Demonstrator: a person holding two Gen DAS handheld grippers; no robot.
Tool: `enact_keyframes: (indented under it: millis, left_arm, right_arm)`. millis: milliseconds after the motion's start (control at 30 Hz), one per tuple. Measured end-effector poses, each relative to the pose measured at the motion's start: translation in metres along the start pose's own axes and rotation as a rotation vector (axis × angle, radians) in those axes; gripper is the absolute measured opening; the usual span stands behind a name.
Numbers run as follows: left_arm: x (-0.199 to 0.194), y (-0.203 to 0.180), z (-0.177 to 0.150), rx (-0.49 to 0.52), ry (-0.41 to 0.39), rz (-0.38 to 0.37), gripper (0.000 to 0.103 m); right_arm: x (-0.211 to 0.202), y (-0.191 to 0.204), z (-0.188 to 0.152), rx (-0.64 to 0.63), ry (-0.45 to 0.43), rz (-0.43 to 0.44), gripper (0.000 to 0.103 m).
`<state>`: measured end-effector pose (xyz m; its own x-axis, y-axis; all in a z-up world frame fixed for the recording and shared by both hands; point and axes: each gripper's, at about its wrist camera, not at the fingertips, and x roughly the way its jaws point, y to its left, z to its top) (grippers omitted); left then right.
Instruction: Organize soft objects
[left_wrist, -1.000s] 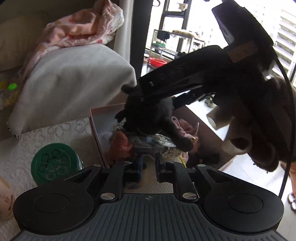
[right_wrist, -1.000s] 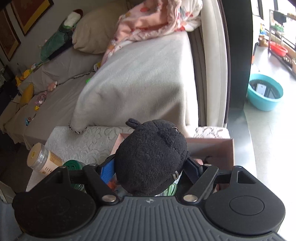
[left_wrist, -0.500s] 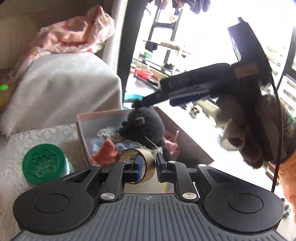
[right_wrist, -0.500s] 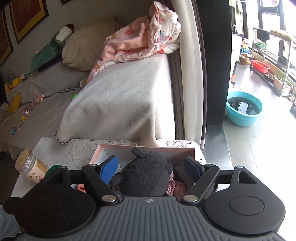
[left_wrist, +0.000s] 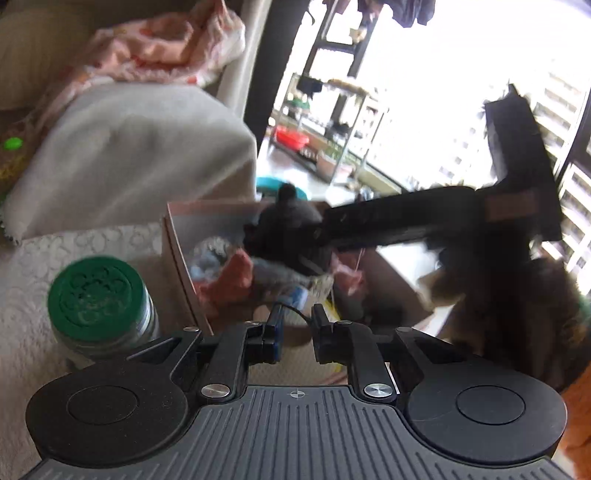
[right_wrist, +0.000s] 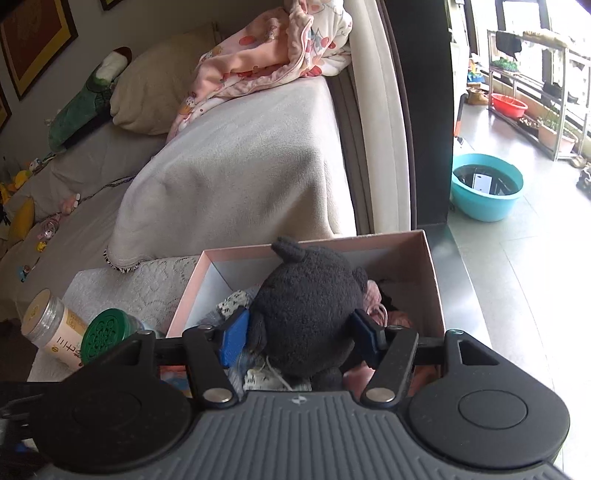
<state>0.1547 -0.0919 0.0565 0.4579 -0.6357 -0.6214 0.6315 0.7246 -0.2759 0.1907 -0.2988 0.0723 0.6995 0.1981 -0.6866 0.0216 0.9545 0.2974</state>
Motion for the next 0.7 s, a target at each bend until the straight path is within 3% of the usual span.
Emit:
enact_keyframes:
  millis: [33,67,133,200,367,500,600,700]
  left_arm:
    - [0.01,-0.001,-0.002,0.012,0.048,0.004,0.022]
    - [0.017,-0.004,-0.004,0.039,0.065,0.029,0.017]
    - [0.021,-0.012,-0.002,0.074,0.075,0.089,0.015]
    - [0.021,-0.014,0.002,0.051,0.087,0.091,0.016]
    - [-0.009,-0.023,-0.004,0.087,0.052,0.074,0.017]
    - [-0.053,-0.02,-0.02,0.094,-0.033,0.095,0.017]
    - [-0.09,-0.007,-0.049,0.04,-0.094,0.161,0.017]
    - [-0.121,0.005,-0.091,0.016,-0.096,0.297,0.017]
  right_arm:
    - [-0.007,-0.001,-0.002,-0.001,0.0,0.001,0.062]
    - [-0.016,-0.002,-0.006,-0.013,-0.006,-0.011,0.065]
    - [-0.031,-0.003,-0.008,-0.037,-0.032,-0.051,0.071]
    - [-0.04,-0.005,-0.006,-0.039,-0.045,-0.069,0.073]
    - [-0.05,-0.008,-0.007,0.01,-0.053,-0.062,0.075]
    - [-0.061,-0.002,-0.019,0.019,-0.088,-0.074,0.077]
    - [-0.077,0.006,-0.041,0.036,-0.127,-0.061,0.079]
    - [-0.094,0.02,-0.072,0.01,-0.171,-0.037,0.085]
